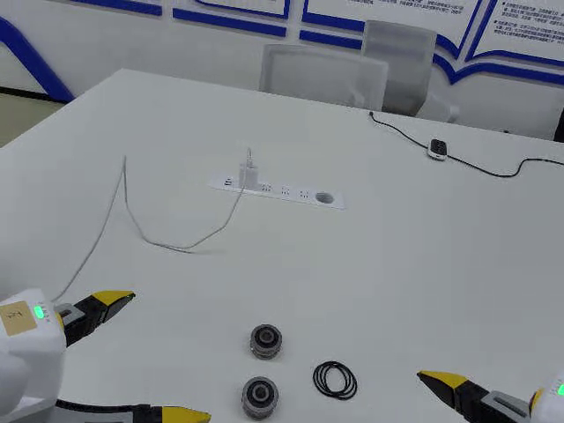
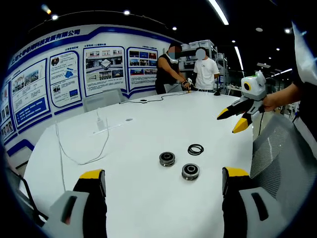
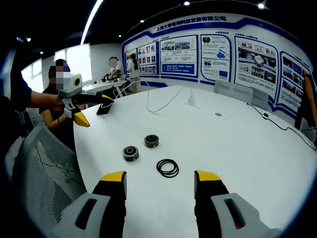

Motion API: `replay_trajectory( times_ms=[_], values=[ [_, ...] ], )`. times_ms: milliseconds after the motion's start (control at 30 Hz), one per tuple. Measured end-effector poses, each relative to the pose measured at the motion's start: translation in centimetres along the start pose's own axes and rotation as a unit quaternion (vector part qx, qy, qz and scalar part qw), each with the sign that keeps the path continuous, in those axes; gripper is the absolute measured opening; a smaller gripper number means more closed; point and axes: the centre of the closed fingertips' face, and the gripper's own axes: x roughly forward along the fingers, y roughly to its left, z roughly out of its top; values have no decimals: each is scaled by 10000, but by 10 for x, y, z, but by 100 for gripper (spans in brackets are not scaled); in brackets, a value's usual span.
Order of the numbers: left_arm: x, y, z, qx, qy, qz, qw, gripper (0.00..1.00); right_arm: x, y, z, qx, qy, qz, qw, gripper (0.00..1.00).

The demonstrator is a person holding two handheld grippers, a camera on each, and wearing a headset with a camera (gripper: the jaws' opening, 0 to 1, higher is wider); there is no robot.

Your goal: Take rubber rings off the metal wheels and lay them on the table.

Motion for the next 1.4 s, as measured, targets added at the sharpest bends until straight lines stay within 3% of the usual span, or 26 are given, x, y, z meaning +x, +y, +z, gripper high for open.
replay_trajectory(
  times_ms=[200, 300, 500, 567, 700, 933, 1200, 1400],
  values=[
    [-7, -1, -9, -50, 87, 28, 9999, 100, -12, -2, -11, 27, 21, -66, 10000, 65],
    [-9, -6, -4, -253, -98, -19, 9996, 100, -16, -3, -16, -18, 102, -103, 9999, 67],
    [-11, -8, -7, -166, -55, -16, 9998, 100, -19, -2, -19, -89, 181, -120, 9997, 72],
    [-14, -10, -8, -192, -87, -38, 9998, 100, -20, -1, -24, -208, 331, -70, 9992, 73],
    [-21, -13, -18, -169, 26, -25, 9999, 100, -24, -2, -29, -332, 430, -47, 9985, 73],
    [-28, -14, -30, -232, 202, 21, 9995, 100, -22, -13, -24, 180, 239, -227, 9993, 75],
    [-29, -11, -25, -225, 161, 93, 9996, 100, -18, -12, -14, 166, 137, -153, 9997, 75],
    [-29, -9, -28, -183, 215, 105, 9995, 100, -16, -12, -19, 202, 145, -144, 9996, 75]
  ],
)
